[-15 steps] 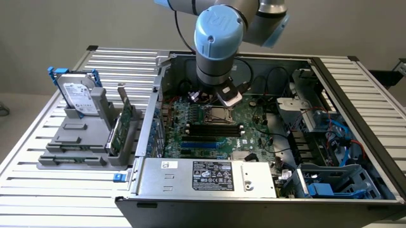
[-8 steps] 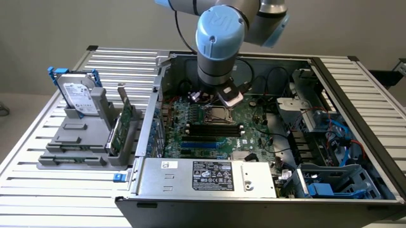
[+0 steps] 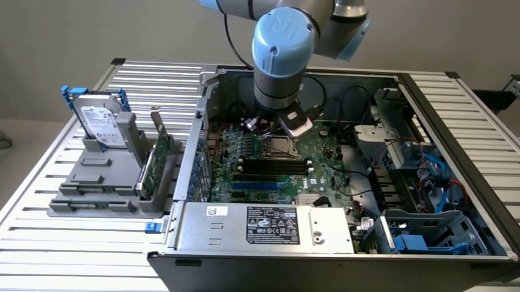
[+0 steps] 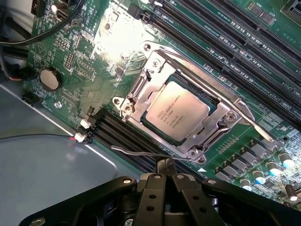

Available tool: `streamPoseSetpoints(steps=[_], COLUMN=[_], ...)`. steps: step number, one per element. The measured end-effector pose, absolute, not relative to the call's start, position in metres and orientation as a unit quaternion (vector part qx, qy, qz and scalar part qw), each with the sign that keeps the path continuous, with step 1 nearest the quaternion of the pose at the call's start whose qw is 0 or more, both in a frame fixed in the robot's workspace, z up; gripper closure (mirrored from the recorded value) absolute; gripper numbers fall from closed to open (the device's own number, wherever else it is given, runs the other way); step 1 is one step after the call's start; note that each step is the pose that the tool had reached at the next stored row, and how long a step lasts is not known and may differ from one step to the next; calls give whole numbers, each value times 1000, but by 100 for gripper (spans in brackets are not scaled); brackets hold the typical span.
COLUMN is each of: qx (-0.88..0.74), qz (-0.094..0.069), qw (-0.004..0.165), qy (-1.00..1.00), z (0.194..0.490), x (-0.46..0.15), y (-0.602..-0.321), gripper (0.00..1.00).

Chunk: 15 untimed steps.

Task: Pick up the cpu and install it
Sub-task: 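Install the first cpu locking lever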

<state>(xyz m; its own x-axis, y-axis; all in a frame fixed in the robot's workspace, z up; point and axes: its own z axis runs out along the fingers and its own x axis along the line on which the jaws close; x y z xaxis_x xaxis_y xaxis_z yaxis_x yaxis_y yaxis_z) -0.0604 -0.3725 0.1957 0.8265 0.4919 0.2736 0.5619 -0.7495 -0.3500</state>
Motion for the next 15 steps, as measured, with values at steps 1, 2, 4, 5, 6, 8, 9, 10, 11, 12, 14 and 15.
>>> streamPoseSetpoints(steps=[1, 2, 4, 5, 6, 8, 9, 10, 11, 12, 14, 15], qx=[-932, -932, -932, -932, -932, -932, -932, -932, -932, -932, -932, -932], qz=[-82, -82, -82, -82, -82, -82, -82, -82, -82, -82, -82, -82], qw=[213, 213, 213, 213, 213, 213, 213, 213, 213, 213, 213, 213], qy=[-283, -283, -283, -283, -283, -283, -283, -283, -283, -283, -283, -283], z=[196, 196, 195, 195, 195, 195, 195, 195, 195, 195, 195, 194], x=[-60, -60, -59, -59, -59, -59, -58, -58, -58, -58, -57, -57], y=[-373, -373, -373, -373, -373, -373, -373, -373, -373, -373, -373, -373], gripper=[89, 89, 89, 89, 89, 89, 89, 89, 89, 89, 89, 89])
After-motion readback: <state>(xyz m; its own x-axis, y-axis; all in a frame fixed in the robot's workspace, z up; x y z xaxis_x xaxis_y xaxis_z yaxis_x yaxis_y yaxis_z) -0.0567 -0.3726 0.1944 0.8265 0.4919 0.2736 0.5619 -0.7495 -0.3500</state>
